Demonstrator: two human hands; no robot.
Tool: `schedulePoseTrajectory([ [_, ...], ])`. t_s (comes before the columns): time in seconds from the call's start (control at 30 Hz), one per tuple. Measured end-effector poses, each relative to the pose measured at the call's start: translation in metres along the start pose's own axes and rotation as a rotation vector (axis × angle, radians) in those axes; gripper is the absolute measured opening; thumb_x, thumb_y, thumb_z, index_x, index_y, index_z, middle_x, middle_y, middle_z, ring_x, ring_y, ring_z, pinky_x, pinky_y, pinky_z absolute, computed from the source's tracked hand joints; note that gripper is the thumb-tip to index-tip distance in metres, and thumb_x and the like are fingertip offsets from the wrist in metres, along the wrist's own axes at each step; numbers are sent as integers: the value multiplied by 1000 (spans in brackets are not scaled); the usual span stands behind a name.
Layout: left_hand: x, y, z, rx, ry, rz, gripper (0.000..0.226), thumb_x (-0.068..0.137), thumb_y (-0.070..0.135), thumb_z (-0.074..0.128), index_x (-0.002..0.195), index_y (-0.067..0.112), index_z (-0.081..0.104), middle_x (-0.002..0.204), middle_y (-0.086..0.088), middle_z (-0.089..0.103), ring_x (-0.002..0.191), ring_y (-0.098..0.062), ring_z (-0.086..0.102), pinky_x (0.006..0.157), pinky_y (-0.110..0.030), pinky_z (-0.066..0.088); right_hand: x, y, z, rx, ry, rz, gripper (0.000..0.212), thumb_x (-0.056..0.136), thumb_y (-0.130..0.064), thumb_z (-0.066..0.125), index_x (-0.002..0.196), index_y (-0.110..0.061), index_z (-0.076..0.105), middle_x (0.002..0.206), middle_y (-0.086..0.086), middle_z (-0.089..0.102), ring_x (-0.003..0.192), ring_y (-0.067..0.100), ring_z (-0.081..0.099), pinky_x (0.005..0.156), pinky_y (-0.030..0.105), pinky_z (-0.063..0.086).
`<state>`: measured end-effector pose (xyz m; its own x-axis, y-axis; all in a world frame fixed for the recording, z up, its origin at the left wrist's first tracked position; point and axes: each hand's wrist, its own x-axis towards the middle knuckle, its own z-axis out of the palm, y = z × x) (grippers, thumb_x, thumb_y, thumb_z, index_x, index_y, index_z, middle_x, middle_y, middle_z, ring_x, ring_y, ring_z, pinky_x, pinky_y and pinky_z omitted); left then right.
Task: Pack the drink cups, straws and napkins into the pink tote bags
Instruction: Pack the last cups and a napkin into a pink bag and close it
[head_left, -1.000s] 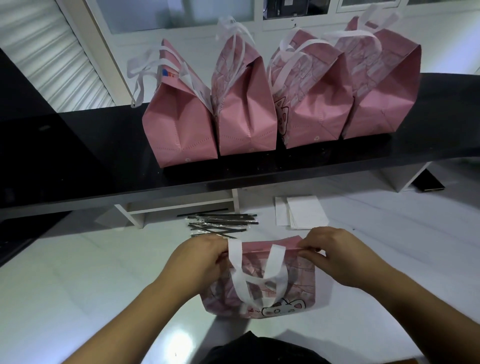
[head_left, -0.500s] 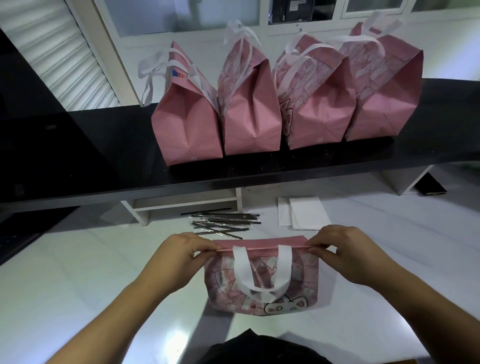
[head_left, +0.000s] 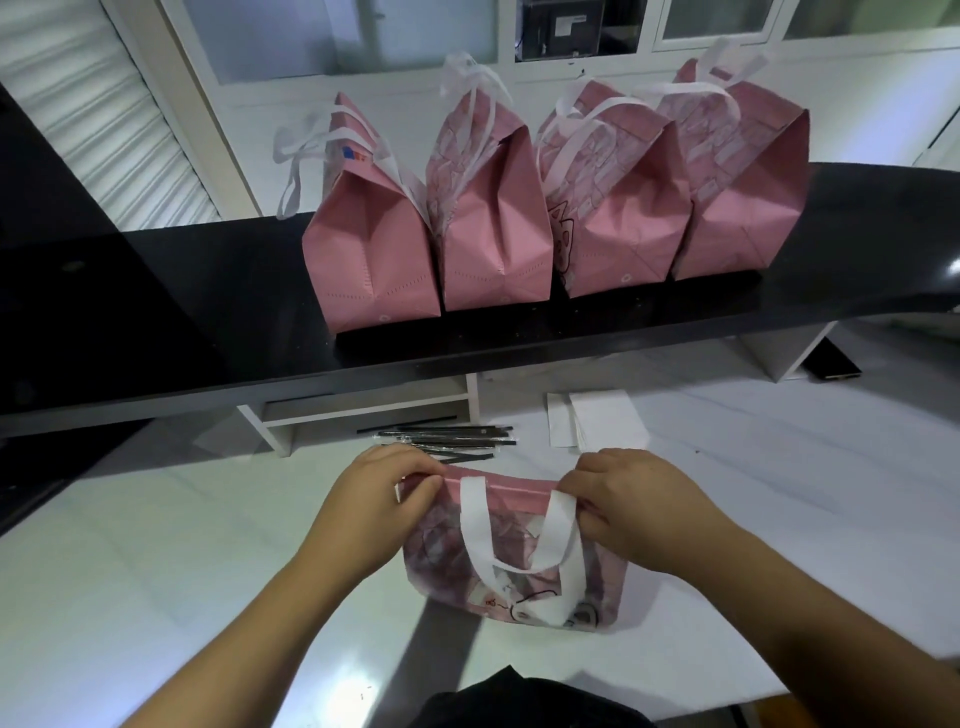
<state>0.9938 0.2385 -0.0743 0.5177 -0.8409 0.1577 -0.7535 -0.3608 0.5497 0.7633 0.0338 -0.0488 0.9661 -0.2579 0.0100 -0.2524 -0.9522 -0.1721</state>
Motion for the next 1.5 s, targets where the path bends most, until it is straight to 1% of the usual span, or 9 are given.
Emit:
schedulePoseTrajectory([
  [0.13,2,4,1,-80,78,-1,16,97,29,68,104,42,72,107,36,57,108,11,53,85,-8,38,-13,-13,-2,52,24,113,37,90,-35,38,92,-27,73,80,-8,65,70,16,60,57,28,46],
  [0.3,4,14,6,-232,118,-6,21,96,40,61,115,50,61,116,32,51,111,12,54,85,-7,41,-34,-19,-21,71,81,413,26,95,-27,49,77,-22,66,74,-6,62,64,15,57,57,36,52],
  [0.43,2,29,28,-325,-133,-44,29,98,48,60,127,47,57,124,30,53,107,14,56,79,-12,46,-53,-19,-45,101,193,605,35,95,-20,52,60,-20,48,58,-5,54,51,11,49,45,31,36],
  [0.57,-14,49,61,-352,-366,-87,53,102,41,61,152,33,46,148,11,50,111,5,55,90,-17,43,-67,-20,-70,76,276,766,35,99,-30,48,67,-22,60,63,-7,62,56,14,58,52,40,55],
  [0.7,-20,83,80,-404,-459,-150,68,104,49,55,163,26,32,163,9,41,130,-6,54,100,-22,39,-77,-15,-90,65,375,852,38,100,-31,49,66,-21,61,60,-4,61,54,16,58,51,42,54],
  [0.87,-9,129,101,-621,-478,-224,47,104,40,56,150,41,48,133,31,65,120,8,62,96,-14,49,-85,10,-108,73,467,863,38,100,-32,49,67,-21,64,60,-3,62,54,16,58,51,39,56],
  [0.93,-3,151,113,-723,-465,-301,46,104,39,58,149,42,50,122,35,68,114,7,64,101,-22,51,-90,27,-114,90,485,852,36,99,-33,49,71,-20,67,63,-3,64,54,16,59,51,40,58],
  [1.13,30,237,154,-916,-364,-414,38,102,33,61,139,41,62,128,23,71,121,-6,65,107,-41,52,-120,105,-146,126,504,782,35,96,-34,49,75,-14,67,64,0,66,55,22,61,50,47,56],
  [1.5,92,402,208,-1027,-370,-366,27,97,35,65,122,44,72,124,22,73,118,-1,66,96,-32,52,-175,255,-227,102,564,722,39,95,-33,50,66,-11,63,57,5,62,53,29,61,48,45,56],
])
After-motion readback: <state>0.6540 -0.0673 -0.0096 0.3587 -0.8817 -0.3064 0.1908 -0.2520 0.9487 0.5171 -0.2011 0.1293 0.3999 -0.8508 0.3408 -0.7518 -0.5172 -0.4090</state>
